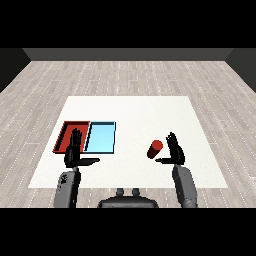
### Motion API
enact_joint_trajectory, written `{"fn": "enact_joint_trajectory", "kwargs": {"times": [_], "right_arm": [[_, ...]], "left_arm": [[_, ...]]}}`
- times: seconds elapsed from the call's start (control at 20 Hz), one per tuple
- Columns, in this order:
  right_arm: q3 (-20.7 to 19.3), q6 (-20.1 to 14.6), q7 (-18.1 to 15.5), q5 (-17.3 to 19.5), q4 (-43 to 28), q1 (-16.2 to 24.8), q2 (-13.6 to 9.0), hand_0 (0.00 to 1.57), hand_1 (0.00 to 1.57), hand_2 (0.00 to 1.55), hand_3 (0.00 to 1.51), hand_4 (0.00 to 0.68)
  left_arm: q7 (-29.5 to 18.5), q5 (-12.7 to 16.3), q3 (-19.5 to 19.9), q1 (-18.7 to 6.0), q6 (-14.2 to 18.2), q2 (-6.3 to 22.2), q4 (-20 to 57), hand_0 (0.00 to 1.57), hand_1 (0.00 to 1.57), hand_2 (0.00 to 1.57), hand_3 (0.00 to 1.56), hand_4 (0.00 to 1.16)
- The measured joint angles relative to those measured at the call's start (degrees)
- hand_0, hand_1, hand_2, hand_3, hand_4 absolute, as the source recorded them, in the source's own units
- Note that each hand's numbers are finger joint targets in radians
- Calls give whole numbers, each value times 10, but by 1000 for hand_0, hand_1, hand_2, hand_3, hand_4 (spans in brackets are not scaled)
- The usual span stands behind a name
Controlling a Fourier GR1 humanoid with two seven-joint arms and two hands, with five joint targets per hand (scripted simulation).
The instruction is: Pick the red can and put it in the red box
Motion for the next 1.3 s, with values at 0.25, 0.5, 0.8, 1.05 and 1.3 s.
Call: {"fn": "enact_joint_trajectory", "kwargs": {"times": [0.25,0.5,0.8,1.05,1.3], "right_arm": [[7,-8,0,-6,17,-15,10,0,0,0,0,0],[14,-17,-9,-12,35,-23,17,0,0,0,0,0],[14,-20,-8,-17,65,-40,13,0,0,0,0,0],[20,-27,-9,-21,78,-51,19,0,0,0,0,0],[22,-22,-20,-21,105,-68,15,0,0,0,0,0]], "left_arm": [[-14,-5,-3,-8,4,-7,20,0,0,0,0,0],[-14,-3,1,-2,2,-2,11,0,0,0,0,0],[-11,-3,3,-9,5,-1,14,0,0,0,0,0],[-12,2,5,-7,3,-1,14,0,0,0,0,0],[-21,3,3,9,-2,-3,8,0,0,0,0,0]]}}
